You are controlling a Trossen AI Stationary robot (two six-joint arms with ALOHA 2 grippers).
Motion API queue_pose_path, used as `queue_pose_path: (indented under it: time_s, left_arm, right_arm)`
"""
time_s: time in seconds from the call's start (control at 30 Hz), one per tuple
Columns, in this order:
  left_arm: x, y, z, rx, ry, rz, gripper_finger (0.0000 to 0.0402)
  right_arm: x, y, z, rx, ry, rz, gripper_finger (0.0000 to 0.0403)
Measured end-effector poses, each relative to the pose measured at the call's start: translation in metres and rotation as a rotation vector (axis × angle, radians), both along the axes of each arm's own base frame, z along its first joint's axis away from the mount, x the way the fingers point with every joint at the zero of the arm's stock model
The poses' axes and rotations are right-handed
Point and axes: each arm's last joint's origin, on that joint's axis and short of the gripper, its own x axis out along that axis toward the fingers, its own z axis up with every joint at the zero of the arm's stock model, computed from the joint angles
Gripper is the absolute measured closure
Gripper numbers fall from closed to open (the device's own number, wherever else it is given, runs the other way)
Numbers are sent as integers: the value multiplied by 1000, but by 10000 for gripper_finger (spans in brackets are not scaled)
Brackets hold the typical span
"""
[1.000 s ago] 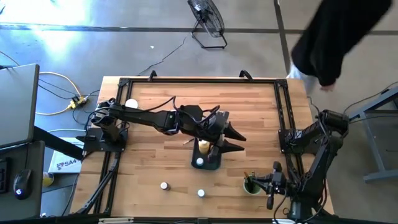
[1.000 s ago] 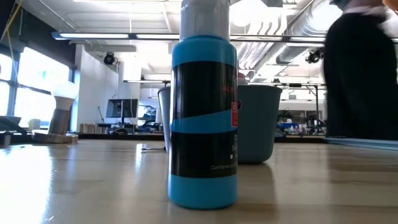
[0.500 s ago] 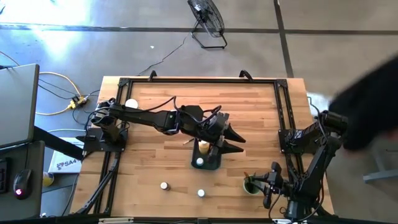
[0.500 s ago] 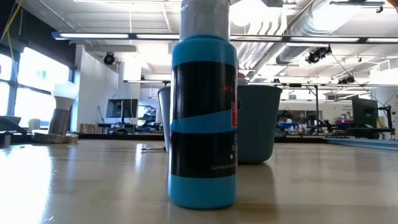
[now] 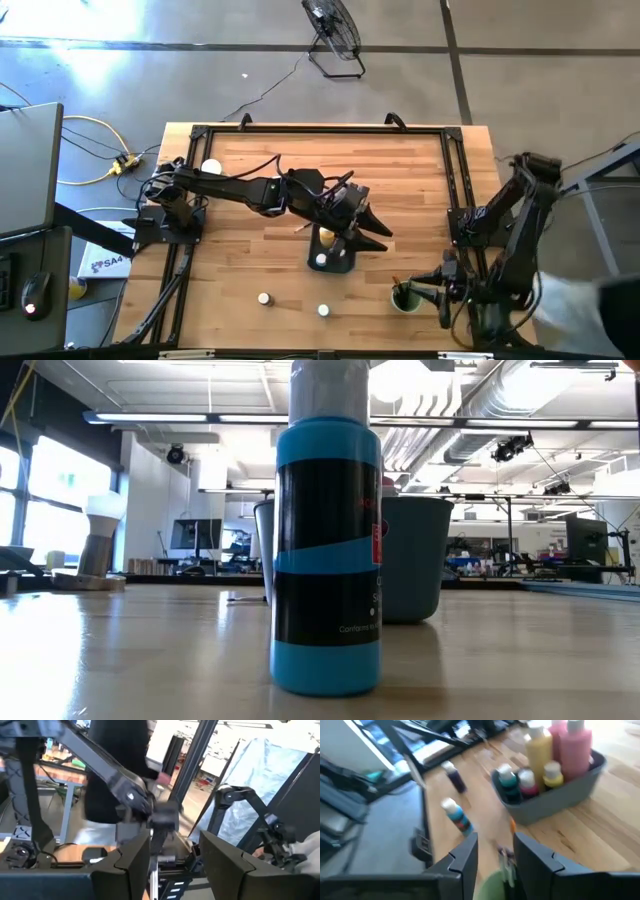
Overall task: Pick & Place Paint Supplies
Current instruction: Put the black and silver paint brush into the green cup
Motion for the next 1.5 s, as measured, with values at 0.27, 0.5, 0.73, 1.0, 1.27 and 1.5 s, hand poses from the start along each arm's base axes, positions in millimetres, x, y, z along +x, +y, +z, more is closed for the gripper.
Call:
queue_pose_path:
  time_s: [0.27,0.5,0.73,1.0,1.27,1.5]
  left_arm:
    - [-4,2,1,11,27,44,234]
    - [-12,8,2,50,107,197,234]
    - [-30,14,14,97,131,319,234]
    - [-57,22,29,121,182,430,250]
    - [-75,26,28,168,306,479,341]
    - [-87,28,16,235,467,472,398]
  right_arm:
    - [-10,-29,62,7,-162,114,298]
    - [-15,-46,93,-208,-299,57,309]
    - [-11,-54,100,-328,-301,8,320]
    - [13,-67,99,-270,-238,67,381]
    - [40,-85,97,-221,-174,132,400]
    - [58,-100,100,-205,-168,197,399]
